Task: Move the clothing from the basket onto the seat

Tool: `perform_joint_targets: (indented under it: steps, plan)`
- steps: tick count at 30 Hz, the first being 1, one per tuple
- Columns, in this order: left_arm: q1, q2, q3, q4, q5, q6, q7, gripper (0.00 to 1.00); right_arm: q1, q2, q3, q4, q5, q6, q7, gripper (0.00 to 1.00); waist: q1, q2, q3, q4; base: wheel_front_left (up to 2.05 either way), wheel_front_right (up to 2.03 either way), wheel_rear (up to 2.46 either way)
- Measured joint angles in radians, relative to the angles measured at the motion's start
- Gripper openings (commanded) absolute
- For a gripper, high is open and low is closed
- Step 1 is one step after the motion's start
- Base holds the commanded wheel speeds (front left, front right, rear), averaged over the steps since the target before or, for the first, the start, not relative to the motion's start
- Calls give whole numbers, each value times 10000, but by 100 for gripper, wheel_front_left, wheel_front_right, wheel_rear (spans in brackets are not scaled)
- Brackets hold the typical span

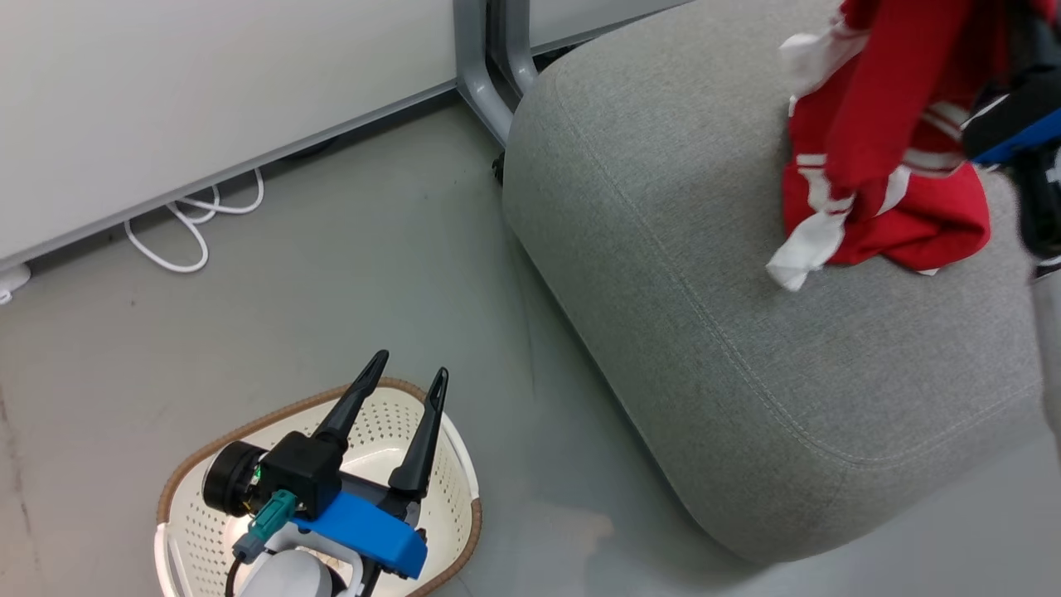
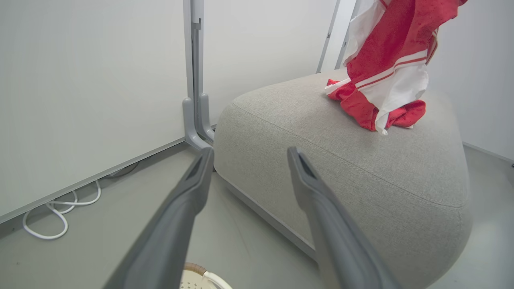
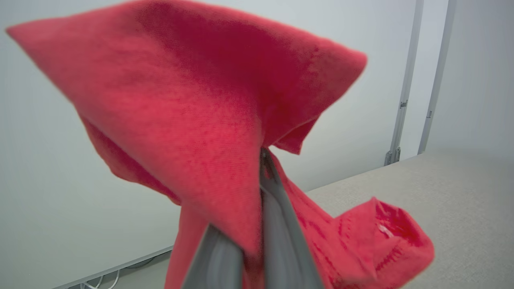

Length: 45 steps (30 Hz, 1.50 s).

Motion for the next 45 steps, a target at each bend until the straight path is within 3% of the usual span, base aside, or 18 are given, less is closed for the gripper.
perform_joint_targets:
  steps: [7,16,26,36,37,38,39,40,41,45]
  plan:
    - [-537,284,-280,-426,146,0,0,100,-506,-1145,-1898,-155,-602,2,-29,0,1,0,880,431,0,0,0]
    - [-1298,903,-554,-989,360,0,0,100,-321,-1308,-4213,890,-1003,2,-640,0,1,0,2232,1092,0,0,0]
    - [-1920,1321,-560,-1682,635,0,0,100,-135,-1081,-5085,2376,-1398,2,-1498,0,2,0,3691,1706,0,0,0]
    - [-2128,1325,-362,-1873,700,4,0,100,-636,-957,-5089,3367,-1854,2,-1923,0,1,0,4317,1986,0,0,0]
    - [-2118,1302,-355,-1871,700,4,0,100,-675,-974,-5066,3453,-1912,2,-1925,4,1,0,4296,1991,0,0,0]
    - [-2110,1283,-353,-1868,702,4,0,100,-713,-984,-5049,3536,-1942,2,-1931,15,1,-1,4274,1995,0,0,0]
    - [-2106,1266,-351,-1856,702,4,0,100,-742,-1001,-5026,3609,-1988,2,-1937,40,1,0,4250,2000,0,0,0]
    - [-2104,1246,-345,-1845,702,4,0,100,-757,-1020,-5007,3668,-2002,2,-1941,77,1,-1,4223,2005,0,0,0]
    - [-2104,1223,-332,-1845,702,4,0,100,-764,-1043,-4972,3720,-2004,2,-1960,100,1,-1,4198,2011,0,0,0]
    - [-2106,1149,-311,-1825,702,4,0,100,-799,-1126,-4857,3871,-2015,2,-2015,100,1,0,4110,2029,0,0,0]
